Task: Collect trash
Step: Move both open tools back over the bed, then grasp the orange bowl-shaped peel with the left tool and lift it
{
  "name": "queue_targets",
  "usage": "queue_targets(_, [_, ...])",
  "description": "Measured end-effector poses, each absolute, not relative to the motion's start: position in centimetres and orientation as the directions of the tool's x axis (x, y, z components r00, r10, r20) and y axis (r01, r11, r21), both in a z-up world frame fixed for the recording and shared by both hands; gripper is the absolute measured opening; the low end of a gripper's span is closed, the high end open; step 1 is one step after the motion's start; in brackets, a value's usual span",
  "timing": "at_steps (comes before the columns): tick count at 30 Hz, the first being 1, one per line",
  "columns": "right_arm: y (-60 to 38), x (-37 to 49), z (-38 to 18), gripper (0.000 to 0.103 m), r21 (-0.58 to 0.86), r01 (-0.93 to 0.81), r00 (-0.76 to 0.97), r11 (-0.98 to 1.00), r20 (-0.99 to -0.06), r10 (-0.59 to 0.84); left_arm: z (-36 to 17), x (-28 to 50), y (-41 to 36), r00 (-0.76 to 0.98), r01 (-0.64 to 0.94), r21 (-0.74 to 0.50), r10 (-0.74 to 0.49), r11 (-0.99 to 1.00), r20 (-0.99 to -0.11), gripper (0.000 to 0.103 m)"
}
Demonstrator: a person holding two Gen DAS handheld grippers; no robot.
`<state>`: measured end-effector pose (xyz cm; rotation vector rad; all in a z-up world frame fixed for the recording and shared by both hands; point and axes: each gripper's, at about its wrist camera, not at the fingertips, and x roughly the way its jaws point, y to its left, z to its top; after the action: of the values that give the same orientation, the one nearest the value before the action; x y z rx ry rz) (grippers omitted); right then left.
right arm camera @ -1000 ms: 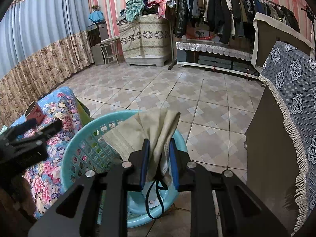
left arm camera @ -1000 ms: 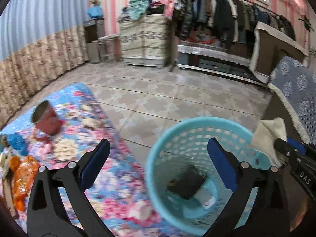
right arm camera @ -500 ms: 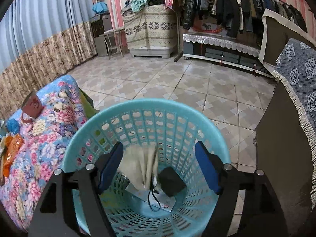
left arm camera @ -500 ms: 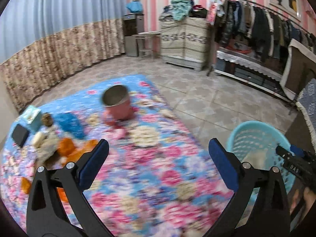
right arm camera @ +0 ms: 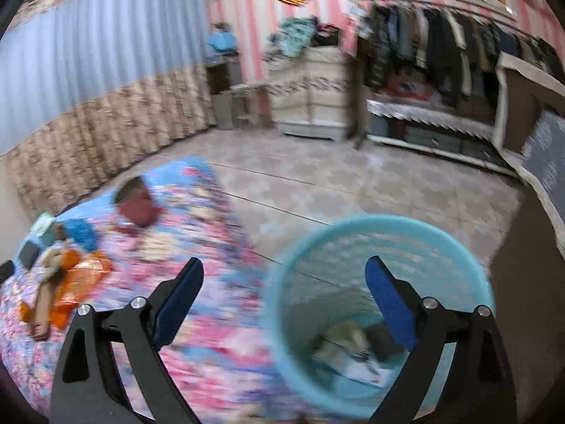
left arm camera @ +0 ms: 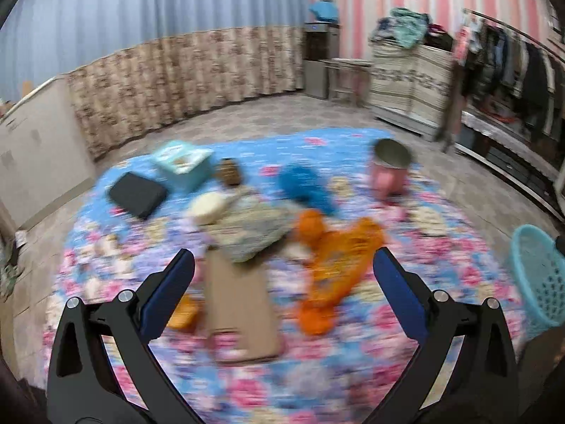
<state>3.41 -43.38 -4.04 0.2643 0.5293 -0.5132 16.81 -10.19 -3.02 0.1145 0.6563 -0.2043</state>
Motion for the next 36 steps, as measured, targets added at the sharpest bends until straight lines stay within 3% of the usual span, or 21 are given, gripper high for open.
queue_targets(6, [-36.2,8.2,-3.5,0.092,0.096,0.417,0.781,0.904,-0.547,-0.302,-4.8,18.4,-3.1,0.779,0.114,0.093,-0.031,0.989,-0.626,0.098])
queue_targets(13, [-29.1,13.8,-3.7,0.092,0.050,0.326,0.785,0.944,-0.571,-0.241,-8.3,20.1,1.1,0.732,0.101,0.021,-0.060,0.995,-0.679,0.098])
queue_targets(20, [-26.1,16.6,-6.5,0.092,0.038,0.293,0.767,0.955,-0.606,-0.211,-11.3,21.4,1.0,0.654,0.127,-0.035,-0.110,0.991,-0.749,0.098])
queue_targets(23, [-26.0,16.8,-7.9,0.092,0.040,0.273,0.749,0.961,-0.636,-0.187,-11.8,21.8,0.5,0.671,0.104,0.032,-0.047,0.994,-0.740,0.098])
queue_targets(36, [-26.3,17.1,-9.1,0.092,0.056,0.262,0.731,0.964,-0.663,-0.160,-12.3,21.8,0.7,0.650,0.123,-0.010,-0.088,0.992,-0.754,0.095])
